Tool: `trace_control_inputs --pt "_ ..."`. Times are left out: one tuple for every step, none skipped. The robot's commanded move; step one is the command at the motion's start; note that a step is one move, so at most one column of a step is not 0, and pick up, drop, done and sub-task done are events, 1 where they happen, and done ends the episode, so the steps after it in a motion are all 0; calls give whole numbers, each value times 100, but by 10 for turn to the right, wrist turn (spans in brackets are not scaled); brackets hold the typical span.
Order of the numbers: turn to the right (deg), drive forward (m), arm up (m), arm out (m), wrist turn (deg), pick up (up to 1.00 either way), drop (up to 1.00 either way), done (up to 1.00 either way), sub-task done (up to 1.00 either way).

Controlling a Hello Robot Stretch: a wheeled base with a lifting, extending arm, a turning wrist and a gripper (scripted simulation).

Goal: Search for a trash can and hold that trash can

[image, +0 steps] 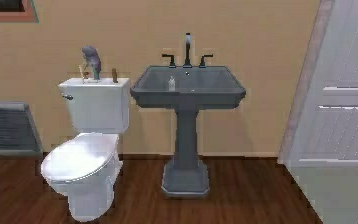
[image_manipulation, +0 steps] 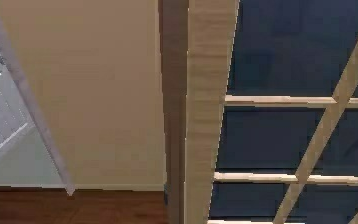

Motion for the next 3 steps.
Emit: trace_control_inputs --pt "450 0 0 0 0 0 0 0 0" --pt "0 35 0 0 0 0 0 0 0" --pt "-240 0 0 0 0 0 0 0 0"
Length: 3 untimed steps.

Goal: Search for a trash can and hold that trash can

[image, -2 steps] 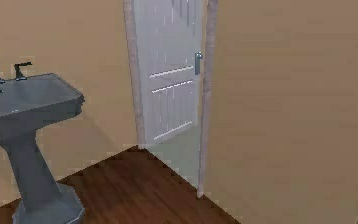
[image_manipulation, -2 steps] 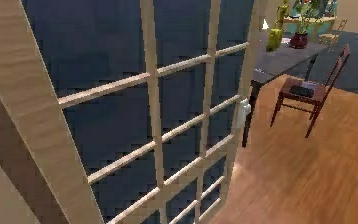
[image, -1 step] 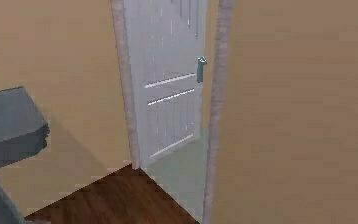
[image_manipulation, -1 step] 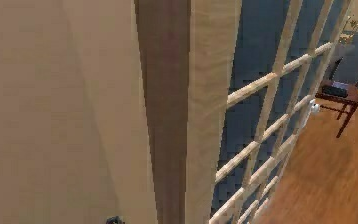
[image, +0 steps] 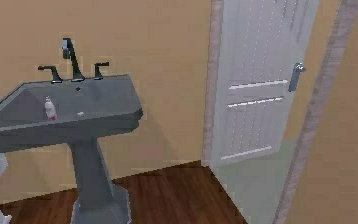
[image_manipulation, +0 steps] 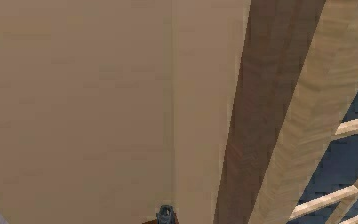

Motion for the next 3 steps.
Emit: trace_control_inputs --pt "0 0 0 40 0 0 0 0 0" --pt "0 0 0 0 450 0 0 0 0" --pt "0 0 0 0 450 0 0 0 0"
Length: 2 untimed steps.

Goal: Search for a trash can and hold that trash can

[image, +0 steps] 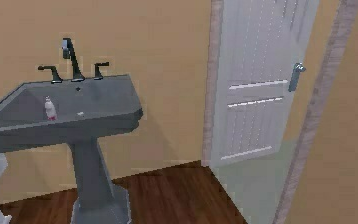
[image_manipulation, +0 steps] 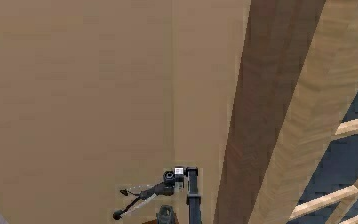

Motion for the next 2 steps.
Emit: trace_control_inputs --pt "0 0 0 0 450 0 0 0 0" --pt "0 0 0 0 270 0 0 0 0"
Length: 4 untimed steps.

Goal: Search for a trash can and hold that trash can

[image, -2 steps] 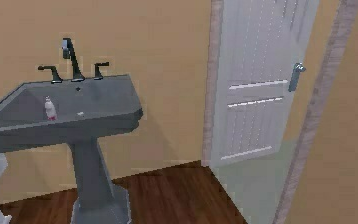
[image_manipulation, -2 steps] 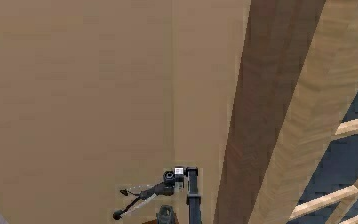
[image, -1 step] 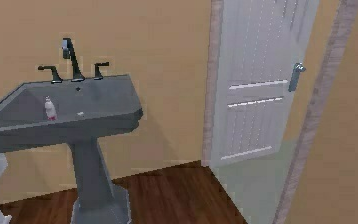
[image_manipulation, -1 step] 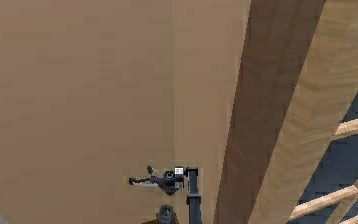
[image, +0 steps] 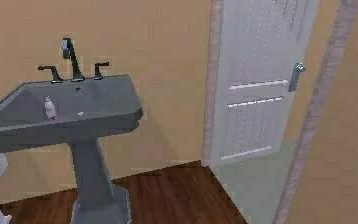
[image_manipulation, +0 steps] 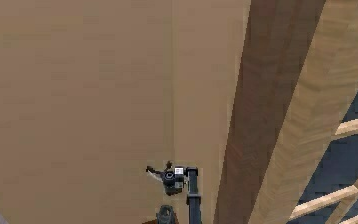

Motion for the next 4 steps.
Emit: trace_control_inputs --pt "0 0 -18 0 0 0 0 0 0" --pt "0 0 -32 0 0 0 0 0 0" --pt "0 0 0 0 0 100 0 0 0" --pt "0 0 10 0 0 0 0 0 0"
